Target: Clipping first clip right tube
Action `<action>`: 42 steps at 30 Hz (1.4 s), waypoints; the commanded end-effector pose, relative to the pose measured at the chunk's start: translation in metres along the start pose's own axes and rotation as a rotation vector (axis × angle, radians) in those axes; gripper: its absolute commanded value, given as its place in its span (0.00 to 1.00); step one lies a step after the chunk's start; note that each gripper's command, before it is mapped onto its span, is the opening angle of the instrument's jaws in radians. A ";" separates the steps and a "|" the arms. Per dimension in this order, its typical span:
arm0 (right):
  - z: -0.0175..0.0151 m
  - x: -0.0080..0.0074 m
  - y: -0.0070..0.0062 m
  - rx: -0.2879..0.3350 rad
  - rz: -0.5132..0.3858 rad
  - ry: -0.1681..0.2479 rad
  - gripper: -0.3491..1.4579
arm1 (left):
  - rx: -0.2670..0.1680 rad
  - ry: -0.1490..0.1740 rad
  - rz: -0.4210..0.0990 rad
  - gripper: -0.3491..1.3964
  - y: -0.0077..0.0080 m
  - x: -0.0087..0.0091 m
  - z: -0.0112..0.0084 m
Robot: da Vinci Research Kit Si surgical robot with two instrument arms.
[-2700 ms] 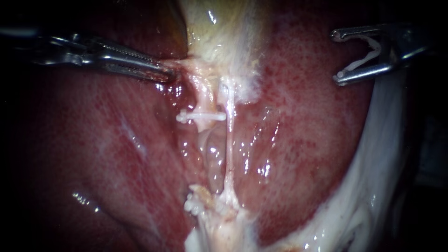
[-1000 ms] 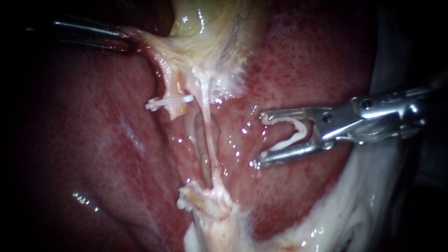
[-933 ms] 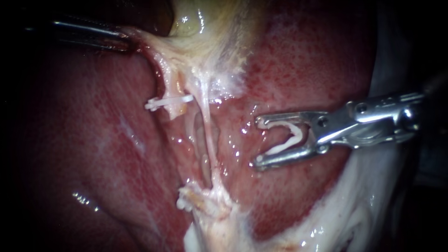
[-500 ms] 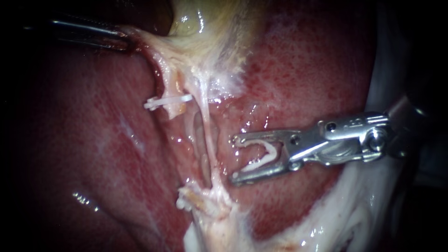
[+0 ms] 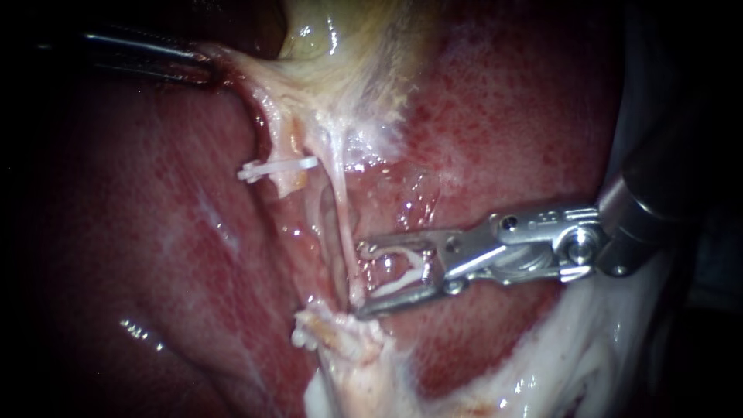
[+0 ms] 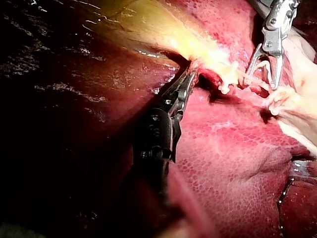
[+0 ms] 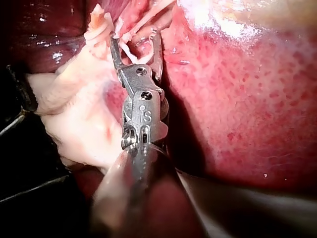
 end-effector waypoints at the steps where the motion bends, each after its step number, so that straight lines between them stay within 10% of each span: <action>1: 0.0003 -0.0001 0.0001 0.005 0.005 0.000 0.47 | 0.000 0.000 0.000 0.00 0.0000 0.0000 0.0000; 32: 0.0013 0.0031 -0.0020 0.208 0.117 0.201 0.44 | 0.001 0.000 0.000 0.00 -0.0003 -0.0001 0.0000; 42: 0.0010 0.0033 -0.0018 0.246 0.182 0.186 0.19 | 0.005 0.000 -0.001 0.00 -0.0004 -0.0001 0.0001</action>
